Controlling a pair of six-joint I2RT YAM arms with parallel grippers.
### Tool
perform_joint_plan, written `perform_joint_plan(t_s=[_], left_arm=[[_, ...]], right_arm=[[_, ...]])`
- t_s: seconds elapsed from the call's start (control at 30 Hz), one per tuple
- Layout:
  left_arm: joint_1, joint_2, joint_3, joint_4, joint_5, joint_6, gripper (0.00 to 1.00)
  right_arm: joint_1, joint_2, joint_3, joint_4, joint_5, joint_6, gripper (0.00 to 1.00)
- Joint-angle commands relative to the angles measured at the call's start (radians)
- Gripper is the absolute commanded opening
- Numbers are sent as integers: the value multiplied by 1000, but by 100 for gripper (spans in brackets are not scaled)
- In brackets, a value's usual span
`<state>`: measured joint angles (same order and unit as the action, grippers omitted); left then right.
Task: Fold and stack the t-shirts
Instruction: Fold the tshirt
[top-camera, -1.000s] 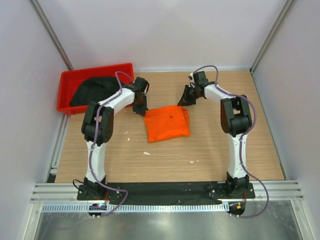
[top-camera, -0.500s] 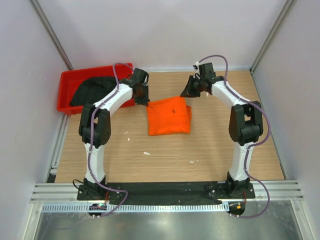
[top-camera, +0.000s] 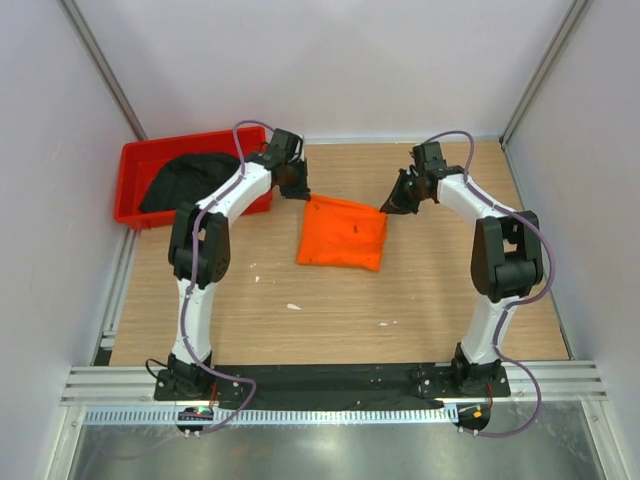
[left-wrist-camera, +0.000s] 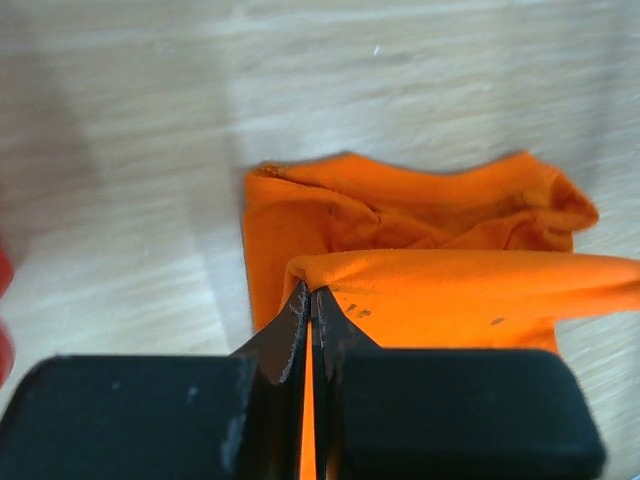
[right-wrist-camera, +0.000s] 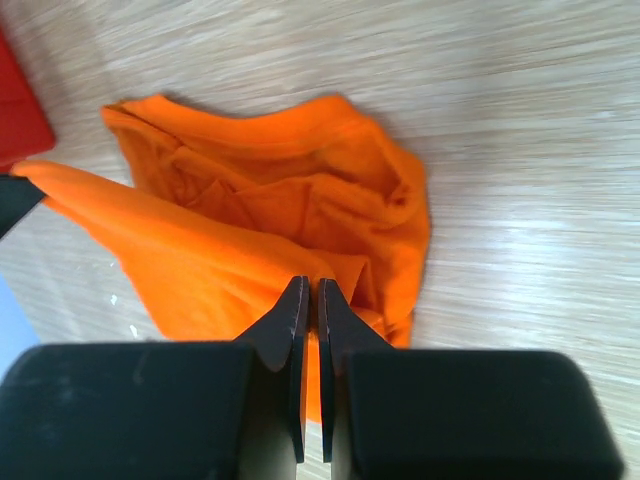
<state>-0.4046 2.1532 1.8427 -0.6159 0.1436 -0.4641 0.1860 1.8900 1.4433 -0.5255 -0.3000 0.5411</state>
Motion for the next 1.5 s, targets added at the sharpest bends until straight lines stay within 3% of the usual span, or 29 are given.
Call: perform_joint_plan(t_s=[0.0, 0.2, 0.3, 0.4, 0.43, 0.6, 0.67, 0.7, 0.8, 0.9, 1.03, 1.13, 1.27, 1.47], left_arm=[[4, 75, 101, 47, -6, 5, 0], [4, 194, 230, -15, -42, 8, 0], [4, 211, 251, -19, -59, 24, 5], [3, 221, 297, -54, -81, 27, 23], [0, 208, 306, -65, -99, 24, 38], [-29, 108, 345, -139, -203, 28, 55], [-62, 35, 310, -136, -181, 31, 54], [-75, 7, 287, -128, -168, 31, 53], [-140, -68, 181, -88, -66, 16, 47], [-213, -114, 46, 20, 45, 5, 40], [-290, -82, -5, 70, 185, -42, 40], [-361, -50, 22, 48, 111, 1, 51], [-444, -12, 52, 22, -25, 82, 55], [-482, 17, 61, 4, -116, 108, 60]], right_arm=[[-36, 21, -6, 97, 26, 8, 1], [-62, 170, 127, 116, -28, -65, 1], [-63, 211, 189, 36, 33, -64, 1], [-63, 199, 200, -30, 90, -61, 2], [-63, 189, 178, -30, 96, -66, 2], [-63, 153, 179, -50, 118, -89, 9], [-65, 153, 193, -82, 119, -96, 12], [-65, 152, 195, -94, 128, -96, 23], [-66, 129, 212, -136, 145, -110, 38], [-65, 90, 218, -177, 174, -138, 46], [-65, 44, 162, -165, 107, -158, 53], [-68, 37, 111, -130, 64, -153, 55], [-69, 58, 69, -45, -19, -132, 56], [-79, 109, 69, -5, -68, -133, 56]])
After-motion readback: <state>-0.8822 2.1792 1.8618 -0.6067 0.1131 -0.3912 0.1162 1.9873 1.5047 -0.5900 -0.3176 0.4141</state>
